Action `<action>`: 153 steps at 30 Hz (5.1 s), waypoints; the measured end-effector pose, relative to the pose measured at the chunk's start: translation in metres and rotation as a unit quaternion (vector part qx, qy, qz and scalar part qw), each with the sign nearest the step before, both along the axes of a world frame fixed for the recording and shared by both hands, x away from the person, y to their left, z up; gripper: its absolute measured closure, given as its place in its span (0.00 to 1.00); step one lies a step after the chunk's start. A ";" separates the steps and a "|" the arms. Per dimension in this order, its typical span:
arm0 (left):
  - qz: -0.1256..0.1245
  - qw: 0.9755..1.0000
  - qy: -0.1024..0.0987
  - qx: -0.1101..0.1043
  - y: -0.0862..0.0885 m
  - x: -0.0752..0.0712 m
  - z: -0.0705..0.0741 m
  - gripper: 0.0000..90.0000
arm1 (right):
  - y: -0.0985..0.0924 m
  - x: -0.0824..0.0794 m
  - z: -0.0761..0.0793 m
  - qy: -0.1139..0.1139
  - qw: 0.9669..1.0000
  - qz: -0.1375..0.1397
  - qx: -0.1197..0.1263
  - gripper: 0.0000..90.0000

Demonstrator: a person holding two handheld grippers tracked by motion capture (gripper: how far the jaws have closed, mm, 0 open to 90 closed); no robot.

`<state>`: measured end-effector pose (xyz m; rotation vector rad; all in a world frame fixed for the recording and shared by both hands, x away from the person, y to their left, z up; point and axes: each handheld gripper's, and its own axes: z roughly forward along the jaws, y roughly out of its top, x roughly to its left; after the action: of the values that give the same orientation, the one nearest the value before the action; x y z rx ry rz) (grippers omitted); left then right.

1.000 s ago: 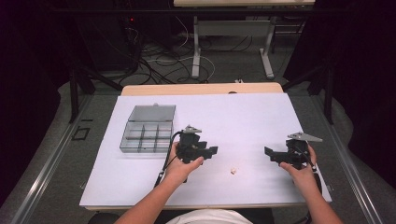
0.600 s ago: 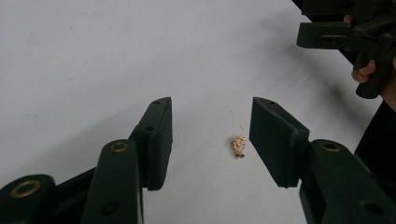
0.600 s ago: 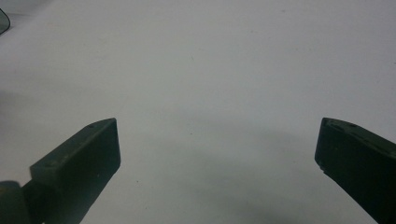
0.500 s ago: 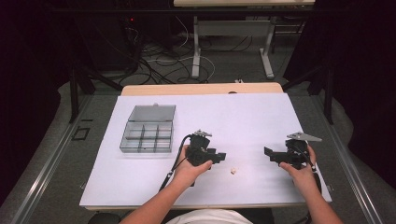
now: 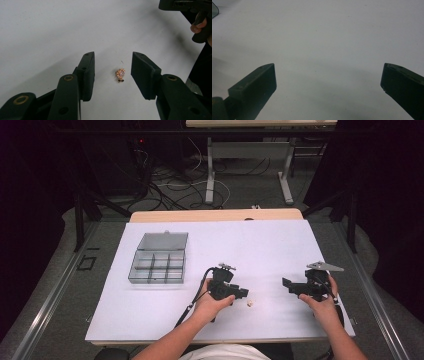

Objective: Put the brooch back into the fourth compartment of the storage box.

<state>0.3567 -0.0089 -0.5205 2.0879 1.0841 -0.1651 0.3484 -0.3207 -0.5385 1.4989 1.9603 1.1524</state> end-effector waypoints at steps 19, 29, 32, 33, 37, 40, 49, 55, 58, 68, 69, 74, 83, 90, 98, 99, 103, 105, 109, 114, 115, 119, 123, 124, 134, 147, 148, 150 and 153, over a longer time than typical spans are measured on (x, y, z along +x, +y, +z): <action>-0.016 0.999 0.025 0.013 -0.023 0.000 -0.018 0.66 | 0.001 0.001 -0.002 0.006 1.000 0.005 0.001 0.00; -0.023 0.999 0.028 0.022 -0.030 -0.001 -0.023 0.70 | 0.002 0.002 -0.002 0.005 1.000 0.007 0.000 0.00; -0.027 0.999 0.027 0.028 -0.031 -0.001 -0.024 0.72 | 0.002 0.002 -0.002 0.006 1.000 0.008 0.001 0.00; -0.029 0.999 0.025 0.032 -0.031 -0.001 -0.025 0.72 | 0.002 0.002 -0.002 0.008 1.000 0.006 0.003 0.00; -0.029 0.999 0.026 0.034 -0.034 -0.002 -0.026 0.75 | 0.002 0.002 -0.002 0.008 1.000 0.007 0.003 0.00; -0.029 0.999 0.021 0.039 -0.036 -0.003 -0.026 0.76 | 0.002 0.002 -0.002 0.007 1.000 0.009 0.002 0.00; -0.027 0.998 0.009 0.057 -0.041 -0.006 -0.024 0.80 | 0.002 0.002 -0.003 0.009 1.000 0.009 0.002 0.00; -0.029 0.997 -0.008 0.076 -0.045 -0.008 -0.023 0.82 | 0.002 0.002 -0.003 0.010 1.000 0.008 0.003 0.00; -0.028 0.996 -0.009 0.083 -0.046 -0.009 -0.023 0.84 | 0.001 0.003 -0.003 0.009 1.000 0.009 0.001 0.00; -0.025 0.996 -0.014 0.079 -0.045 -0.010 -0.024 0.89 | 0.001 0.002 -0.003 0.011 1.000 0.009 0.003 0.00; -0.025 0.997 -0.014 0.078 -0.045 -0.010 -0.024 0.89 | 0.001 0.002 -0.003 0.011 1.000 0.008 0.003 0.00; -0.028 0.997 -0.013 0.073 -0.042 -0.009 -0.024 0.89 | 0.002 0.003 -0.004 0.007 1.000 0.005 0.003 0.00; -0.025 0.998 -0.012 0.063 -0.037 -0.006 -0.021 0.91 | 0.001 0.003 -0.003 0.011 1.000 0.008 0.003 0.00; -0.022 0.998 -0.006 0.055 -0.032 -0.003 -0.020 1.00 | 0.001 0.003 -0.004 0.011 1.000 0.008 0.004 0.00; -0.022 0.998 -0.005 0.054 -0.029 -0.002 -0.018 1.00 | 0.001 0.003 -0.004 0.011 1.000 0.008 0.003 0.00; -0.023 0.998 -0.004 0.050 -0.029 -0.001 -0.019 1.00 | 0.001 0.003 -0.004 0.011 1.000 0.008 0.003 0.00; -0.018 0.999 0.000 0.044 -0.028 -0.001 -0.019 1.00 | 0.001 0.003 -0.004 0.011 1.000 0.008 0.004 0.00; -0.018 0.999 0.000 0.042 -0.027 -0.001 -0.019 1.00 | 0.001 0.003 -0.004 0.011 1.000 0.009 0.004 0.00; -0.014 0.999 0.005 0.037 -0.024 0.002 -0.019 1.00 | 0.001 0.003 -0.004 0.011 1.000 0.009 0.004 0.00; -0.012 0.999 0.007 0.038 -0.022 0.004 -0.021 1.00 | 0.002 0.003 -0.004 0.011 1.000 0.008 0.004 0.00; -0.010 0.999 0.007 0.039 -0.022 0.005 -0.021 0.99 | 0.001 0.003 -0.004 0.012 1.000 0.008 0.004 0.00; -0.004 0.999 0.008 0.044 -0.023 0.005 -0.023 0.94 | 0.001 0.003 -0.004 0.012 1.000 0.008 0.004 0.00; 0.001 0.999 0.010 0.046 -0.022 0.005 -0.024 0.93 | 0.001 0.003 -0.004 0.012 1.000 0.009 0.005 0.00; 0.001 0.999 0.011 0.045 -0.022 0.005 -0.023 0.93 | 0.001 0.003 -0.004 0.012 1.000 0.009 0.005 0.00; 0.008 0.999 0.017 0.049 -0.013 0.005 -0.025 0.85 | 0.001 0.003 -0.004 0.011 1.000 0.009 0.005 0.00; -0.008 0.999 0.014 0.039 -0.004 0.000 -0.020 0.72 | 0.001 0.003 -0.004 0.012 1.000 0.009 0.005 0.00; -0.012 0.999 0.014 0.042 -0.004 -0.001 -0.020 0.72 | 0.001 0.003 -0.004 0.012 1.000 0.009 0.005 0.00; -0.015 0.999 0.013 0.046 -0.005 -0.003 -0.021 0.72 | 0.001 0.003 -0.004 0.012 1.000 0.008 0.005 0.00; -0.025 0.998 0.019 0.054 -0.008 -0.003 -0.024 0.74 | 0.002 0.003 -0.004 0.012 1.000 0.008 0.004 0.00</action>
<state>0.3534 -0.0170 -0.5444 2.2189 1.0849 -0.1758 0.3515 -0.3188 -0.5424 1.5099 1.9889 1.1553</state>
